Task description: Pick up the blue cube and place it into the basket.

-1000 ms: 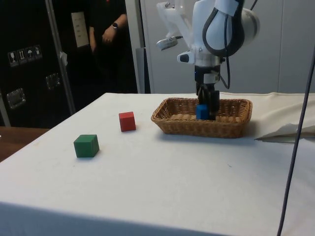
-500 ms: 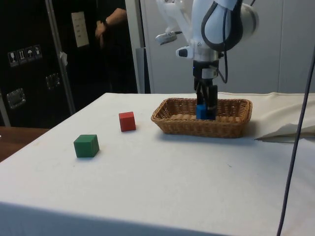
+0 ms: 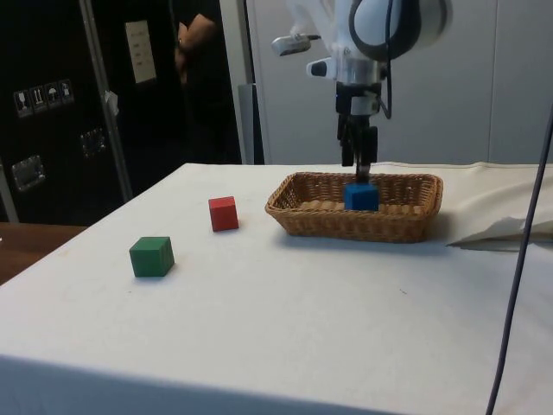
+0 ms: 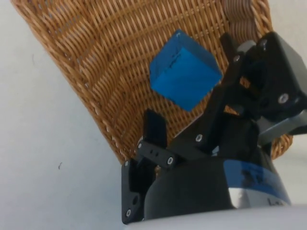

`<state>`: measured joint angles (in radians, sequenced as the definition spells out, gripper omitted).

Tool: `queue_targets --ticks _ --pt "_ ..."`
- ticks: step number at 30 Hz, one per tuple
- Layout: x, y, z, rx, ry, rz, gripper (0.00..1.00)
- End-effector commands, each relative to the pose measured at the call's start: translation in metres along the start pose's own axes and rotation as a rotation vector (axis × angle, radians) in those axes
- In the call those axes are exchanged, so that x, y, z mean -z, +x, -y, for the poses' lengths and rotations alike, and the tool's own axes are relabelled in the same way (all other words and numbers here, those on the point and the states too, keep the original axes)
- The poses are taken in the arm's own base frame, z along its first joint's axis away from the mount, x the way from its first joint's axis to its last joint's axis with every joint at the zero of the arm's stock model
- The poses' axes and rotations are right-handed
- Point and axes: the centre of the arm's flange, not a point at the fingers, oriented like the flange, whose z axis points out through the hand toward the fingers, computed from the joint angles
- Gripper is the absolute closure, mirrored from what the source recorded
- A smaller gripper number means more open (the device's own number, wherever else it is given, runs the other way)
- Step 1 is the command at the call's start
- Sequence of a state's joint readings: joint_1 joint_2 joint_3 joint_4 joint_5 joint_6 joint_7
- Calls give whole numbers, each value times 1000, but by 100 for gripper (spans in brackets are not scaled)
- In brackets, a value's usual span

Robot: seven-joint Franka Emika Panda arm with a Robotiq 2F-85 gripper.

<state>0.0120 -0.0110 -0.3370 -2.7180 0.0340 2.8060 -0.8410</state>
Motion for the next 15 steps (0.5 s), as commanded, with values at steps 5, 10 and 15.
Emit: queue_targets --ticks 5,10,15 --pt "15 0 -6 -6 9 -10 0" --pt "26 1 -12 -13 14 -19 0" --pt "36 2 -17 -19 18 -28 0"
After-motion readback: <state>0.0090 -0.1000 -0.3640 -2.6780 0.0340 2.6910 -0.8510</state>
